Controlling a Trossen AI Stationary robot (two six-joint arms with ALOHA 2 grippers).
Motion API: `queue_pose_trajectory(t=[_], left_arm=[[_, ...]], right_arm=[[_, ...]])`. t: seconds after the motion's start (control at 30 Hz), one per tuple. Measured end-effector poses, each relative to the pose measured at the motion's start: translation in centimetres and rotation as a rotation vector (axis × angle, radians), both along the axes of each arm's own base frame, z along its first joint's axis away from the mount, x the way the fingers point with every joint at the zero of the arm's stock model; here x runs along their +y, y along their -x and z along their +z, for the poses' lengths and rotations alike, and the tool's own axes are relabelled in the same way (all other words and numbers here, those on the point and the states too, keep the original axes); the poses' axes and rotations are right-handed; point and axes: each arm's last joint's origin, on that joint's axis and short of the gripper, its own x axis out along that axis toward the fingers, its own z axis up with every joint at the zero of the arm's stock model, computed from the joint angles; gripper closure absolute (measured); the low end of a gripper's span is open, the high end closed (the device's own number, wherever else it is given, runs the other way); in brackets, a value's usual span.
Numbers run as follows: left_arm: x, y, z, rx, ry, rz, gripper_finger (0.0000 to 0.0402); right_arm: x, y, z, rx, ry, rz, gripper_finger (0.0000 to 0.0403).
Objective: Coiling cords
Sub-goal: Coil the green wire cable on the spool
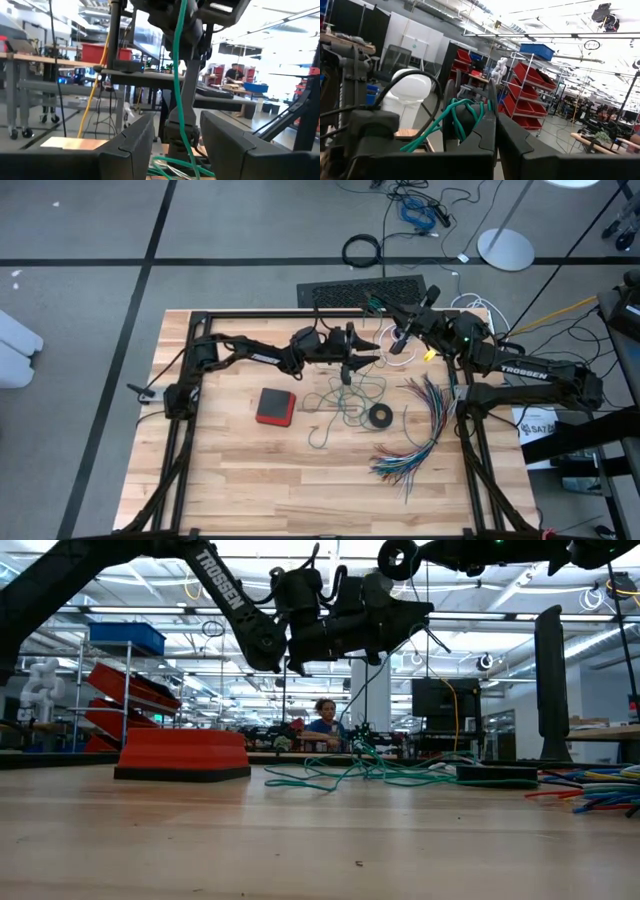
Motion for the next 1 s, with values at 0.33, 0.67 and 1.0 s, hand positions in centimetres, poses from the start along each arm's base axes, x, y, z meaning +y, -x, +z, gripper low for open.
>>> queue_pose_trajectory(t=[0.33,0.67,1.0], left_arm=[[1.7,0.5,-0.1,0.021,0.019,-0.021,0.0232],[1.7,0.4,-0.6,0.065,-0.001,-0.04,0.0302],[2.5,0.6,-0.8,0.079,-0.039,-0.02,0.038]], right_arm=[[0.0,0.0,-0.1,0.011,0.003,0.0,0.0403],[0.0,0.0,-0.1,0.009,0.004,0.0,0.0403],[0.1,0.0,0.0,-0.001,0.001,0.03,0.0403]])
